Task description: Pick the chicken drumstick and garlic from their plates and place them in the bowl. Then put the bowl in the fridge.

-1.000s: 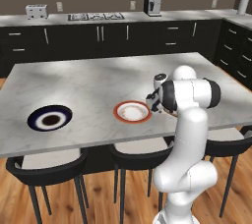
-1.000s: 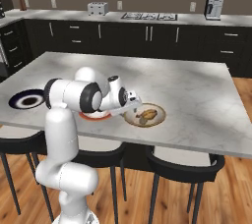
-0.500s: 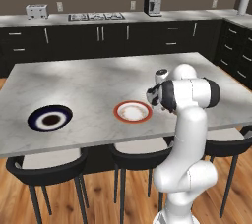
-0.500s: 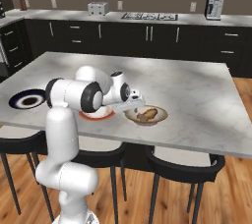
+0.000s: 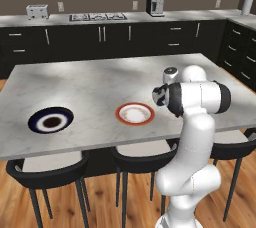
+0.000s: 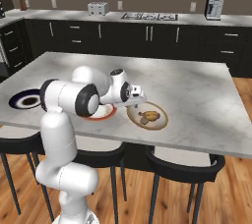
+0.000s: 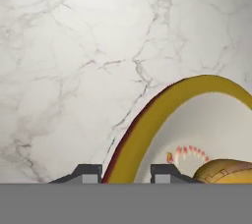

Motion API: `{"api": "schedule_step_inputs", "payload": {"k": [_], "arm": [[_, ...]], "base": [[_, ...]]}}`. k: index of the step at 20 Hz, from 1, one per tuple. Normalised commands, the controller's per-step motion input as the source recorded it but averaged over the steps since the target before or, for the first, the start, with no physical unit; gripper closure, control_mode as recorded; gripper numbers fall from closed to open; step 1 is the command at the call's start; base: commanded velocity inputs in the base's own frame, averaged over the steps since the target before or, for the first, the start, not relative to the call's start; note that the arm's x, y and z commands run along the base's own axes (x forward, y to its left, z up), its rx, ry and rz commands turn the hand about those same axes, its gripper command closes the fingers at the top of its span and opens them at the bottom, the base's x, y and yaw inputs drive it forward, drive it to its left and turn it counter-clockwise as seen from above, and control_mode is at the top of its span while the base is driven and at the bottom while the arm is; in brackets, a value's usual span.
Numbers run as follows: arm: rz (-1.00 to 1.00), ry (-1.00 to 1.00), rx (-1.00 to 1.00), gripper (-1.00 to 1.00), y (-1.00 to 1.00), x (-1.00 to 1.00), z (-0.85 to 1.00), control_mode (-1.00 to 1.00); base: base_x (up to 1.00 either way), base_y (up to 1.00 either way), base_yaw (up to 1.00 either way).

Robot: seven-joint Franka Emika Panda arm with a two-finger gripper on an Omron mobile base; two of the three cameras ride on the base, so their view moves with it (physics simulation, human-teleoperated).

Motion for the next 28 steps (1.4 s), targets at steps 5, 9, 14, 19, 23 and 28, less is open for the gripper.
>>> {"api": "schedule_step_inputs", "payload": {"k": [5, 9, 14, 19, 23, 28], "arm": [[0.0, -0.15, 0.0, 1.0, 0.0, -0.13, 0.03, -1.0], [0.0, -0.05, -0.01, 1.0, 0.01, -0.1, 0.02, -1.0], [0.0, -0.01, -0.07, 1.0, 0.14, -0.09, 0.16, -1.0], [0.0, 0.03, -0.06, 1.0, 0.16, -0.05, 0.2, -1.0], [0.0, 0.03, -0.07, 1.0, 0.19, -0.09, 0.18, -1.0], [0.0, 0.02, -0.09, 1.0, 0.22, -0.08, 0.2, -1.0]], "base": [[0.0, 0.0, 0.0], [0.0, 0.0, 0.0], [0.0, 0.0, 0.0], [0.0, 0.0, 0.0], [0.0, 0.0, 0.0], [0.0, 0.0, 0.0]]}}
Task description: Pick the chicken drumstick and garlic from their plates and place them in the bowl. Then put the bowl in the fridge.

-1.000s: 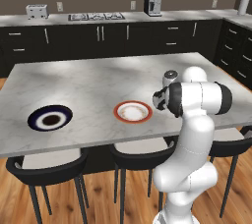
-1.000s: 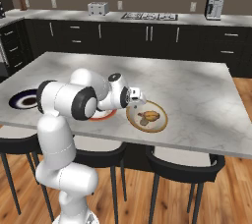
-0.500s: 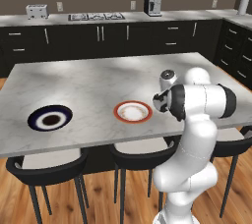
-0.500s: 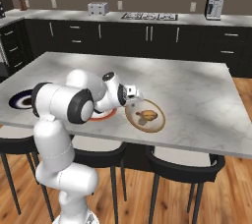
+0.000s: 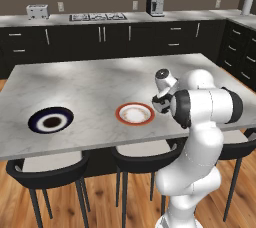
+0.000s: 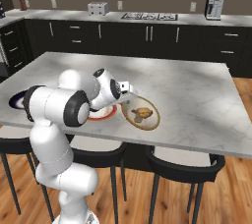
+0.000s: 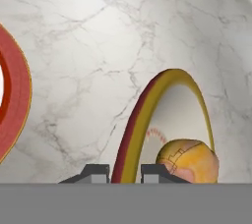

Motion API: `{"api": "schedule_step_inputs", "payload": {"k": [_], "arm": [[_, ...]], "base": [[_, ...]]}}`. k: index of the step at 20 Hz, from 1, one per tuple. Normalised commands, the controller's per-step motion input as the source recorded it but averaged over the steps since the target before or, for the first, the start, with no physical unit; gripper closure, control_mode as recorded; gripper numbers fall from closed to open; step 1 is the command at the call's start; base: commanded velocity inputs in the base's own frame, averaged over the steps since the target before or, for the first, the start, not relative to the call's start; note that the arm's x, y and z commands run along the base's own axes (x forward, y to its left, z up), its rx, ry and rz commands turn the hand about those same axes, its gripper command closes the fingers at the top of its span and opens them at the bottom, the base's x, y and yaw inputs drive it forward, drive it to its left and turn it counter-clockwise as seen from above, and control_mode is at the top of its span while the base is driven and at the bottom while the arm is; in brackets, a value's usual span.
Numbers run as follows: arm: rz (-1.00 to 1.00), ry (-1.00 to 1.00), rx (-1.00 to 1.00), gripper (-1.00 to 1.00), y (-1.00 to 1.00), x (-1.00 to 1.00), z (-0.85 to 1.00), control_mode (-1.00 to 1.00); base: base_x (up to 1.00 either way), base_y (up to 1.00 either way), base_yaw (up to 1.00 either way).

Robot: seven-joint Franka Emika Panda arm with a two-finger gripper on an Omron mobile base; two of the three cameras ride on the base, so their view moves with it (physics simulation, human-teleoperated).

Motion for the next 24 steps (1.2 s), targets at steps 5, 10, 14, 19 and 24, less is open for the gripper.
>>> {"api": "schedule_step_inputs", "payload": {"k": [5, 10, 14, 19, 24], "arm": [[0.0, 0.0, -0.12, 1.0, 0.25, -0.07, 0.2, -1.0], [0.0, 0.0, -0.08, 1.0, 0.24, -0.13, 0.16, -1.0], [0.0, 0.0, -0.03, 1.0, 0.25, -0.19, 0.13, -1.0], [0.0, 0.0, -0.07, 1.0, 0.22, -0.22, 0.19, -1.0], [-0.03, 0.0, -0.16, 1.0, 0.2, -0.27, 0.23, -1.0]], "base": [[0.0, 0.0, 0.0], [0.0, 0.0, 0.0], [0.0, 0.0, 0.0], [0.0, 0.0, 0.0], [0.0, 0.0, 0.0]]}}
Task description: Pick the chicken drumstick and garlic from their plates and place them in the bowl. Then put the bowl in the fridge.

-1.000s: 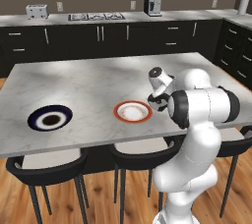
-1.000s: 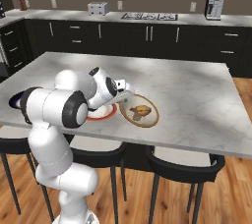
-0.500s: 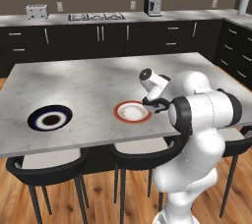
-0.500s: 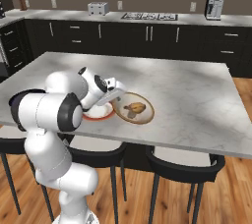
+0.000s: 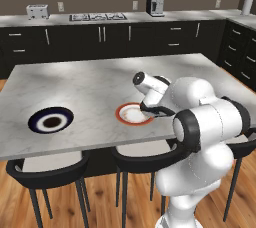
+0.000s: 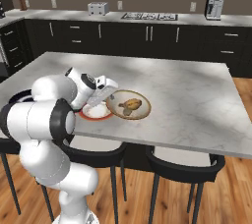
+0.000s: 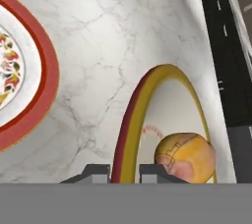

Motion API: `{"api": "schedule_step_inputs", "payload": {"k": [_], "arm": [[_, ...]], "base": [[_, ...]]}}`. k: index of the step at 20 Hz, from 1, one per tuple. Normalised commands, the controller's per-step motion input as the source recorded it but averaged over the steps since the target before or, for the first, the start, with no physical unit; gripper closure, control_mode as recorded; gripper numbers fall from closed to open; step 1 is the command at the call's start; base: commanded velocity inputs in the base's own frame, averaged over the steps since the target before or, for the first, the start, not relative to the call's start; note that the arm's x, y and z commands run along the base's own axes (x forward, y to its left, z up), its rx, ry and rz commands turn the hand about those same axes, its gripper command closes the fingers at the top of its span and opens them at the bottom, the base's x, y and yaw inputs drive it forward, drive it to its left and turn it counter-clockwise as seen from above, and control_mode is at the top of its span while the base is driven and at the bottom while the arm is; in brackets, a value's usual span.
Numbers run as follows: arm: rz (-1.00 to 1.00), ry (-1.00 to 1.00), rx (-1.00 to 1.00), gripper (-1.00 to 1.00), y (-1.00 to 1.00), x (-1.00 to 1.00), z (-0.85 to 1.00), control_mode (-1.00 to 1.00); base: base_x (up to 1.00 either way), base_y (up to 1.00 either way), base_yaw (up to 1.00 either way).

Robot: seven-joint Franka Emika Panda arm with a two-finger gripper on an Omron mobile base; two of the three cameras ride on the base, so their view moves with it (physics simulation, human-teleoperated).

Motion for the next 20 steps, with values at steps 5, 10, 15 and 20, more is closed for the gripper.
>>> {"api": "schedule_step_inputs", "payload": {"k": [5, 10, 15, 20], "arm": [[-0.08, 0.01, -0.15, 1.0, 0.23, -0.3, 0.18, -1.0], [-0.05, 0.0, -0.11, 1.0, 0.26, -0.33, 0.17, -1.0], [-0.01, 0.01, -0.04, 1.0, 0.23, -0.28, 0.2, -1.0], [0.0, 0.05, -0.04, 1.0, 0.23, -0.26, 0.2, -1.0]], "base": [[0.0, 0.0, 0.0], [0.0, 0.0, 0.0], [0.0, 0.0, 0.0], [0.0, 0.0, 0.0]]}}
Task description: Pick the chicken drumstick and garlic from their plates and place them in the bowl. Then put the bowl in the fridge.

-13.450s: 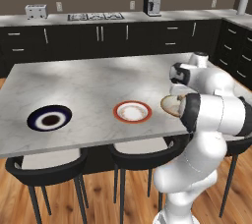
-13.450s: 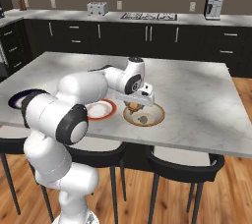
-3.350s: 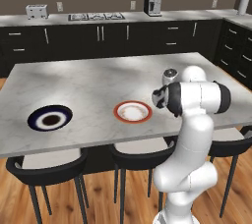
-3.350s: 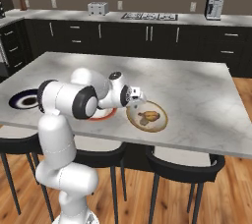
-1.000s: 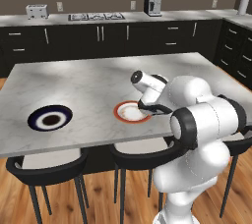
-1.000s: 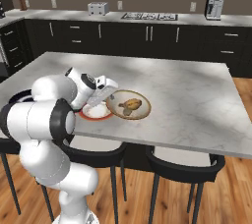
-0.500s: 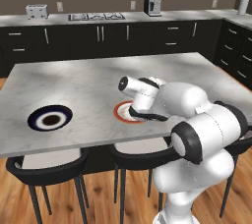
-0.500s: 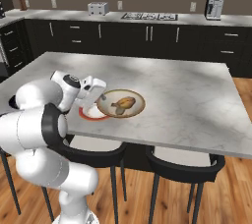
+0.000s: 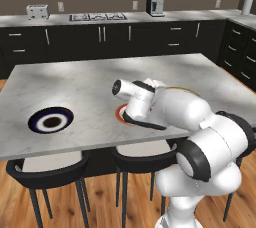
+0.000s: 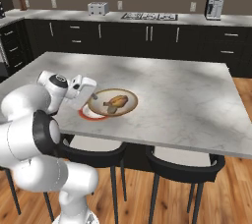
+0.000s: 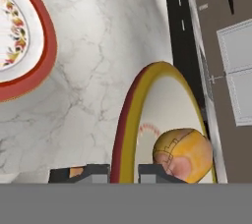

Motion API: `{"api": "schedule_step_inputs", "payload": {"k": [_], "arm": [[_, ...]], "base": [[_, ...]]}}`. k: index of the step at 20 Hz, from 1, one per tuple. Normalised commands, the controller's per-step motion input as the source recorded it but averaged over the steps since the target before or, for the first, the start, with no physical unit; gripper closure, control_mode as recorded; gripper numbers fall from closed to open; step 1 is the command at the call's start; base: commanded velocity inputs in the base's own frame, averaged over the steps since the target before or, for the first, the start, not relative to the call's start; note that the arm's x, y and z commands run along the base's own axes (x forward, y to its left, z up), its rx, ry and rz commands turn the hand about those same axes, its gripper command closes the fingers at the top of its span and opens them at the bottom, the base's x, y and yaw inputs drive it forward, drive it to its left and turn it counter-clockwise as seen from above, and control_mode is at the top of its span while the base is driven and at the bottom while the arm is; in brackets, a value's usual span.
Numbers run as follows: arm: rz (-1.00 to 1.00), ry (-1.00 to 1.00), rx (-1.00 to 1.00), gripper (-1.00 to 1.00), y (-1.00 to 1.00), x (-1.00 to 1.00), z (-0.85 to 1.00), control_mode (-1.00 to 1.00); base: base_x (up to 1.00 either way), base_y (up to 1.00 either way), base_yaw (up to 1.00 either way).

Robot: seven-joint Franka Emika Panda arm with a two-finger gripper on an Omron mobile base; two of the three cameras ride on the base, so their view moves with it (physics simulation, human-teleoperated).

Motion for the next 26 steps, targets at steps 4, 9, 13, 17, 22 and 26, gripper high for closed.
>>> {"api": "schedule_step_inputs", "payload": {"k": [4, 9, 13, 17, 22, 26], "arm": [[0.0, 0.03, -0.03, 1.0, 0.21, -0.28, 0.25, -1.0], [0.0, 0.0, -0.04, 1.0, 0.19, -0.24, 0.29, -1.0], [0.0, 0.03, -0.02, 1.0, 0.17, -0.24, 0.23, -1.0], [0.0, 0.05, 0.0, 1.0, 0.15, -0.18, 0.13, -1.0], [0.0, 0.0, 0.02, 1.0, 0.01, -0.01, 0.01, -1.0], [0.0, 0.0, 0.0, 1.0, 0.0, 0.0, 0.0, -1.0]], "base": [[0.0, 0.0, 0.0], [0.0, 0.0, 0.0], [0.0, 0.0, 0.0], [0.0, 0.0, 0.0], [0.0, 0.0, 0.0], [0.0, 0.0, 0.0]]}}
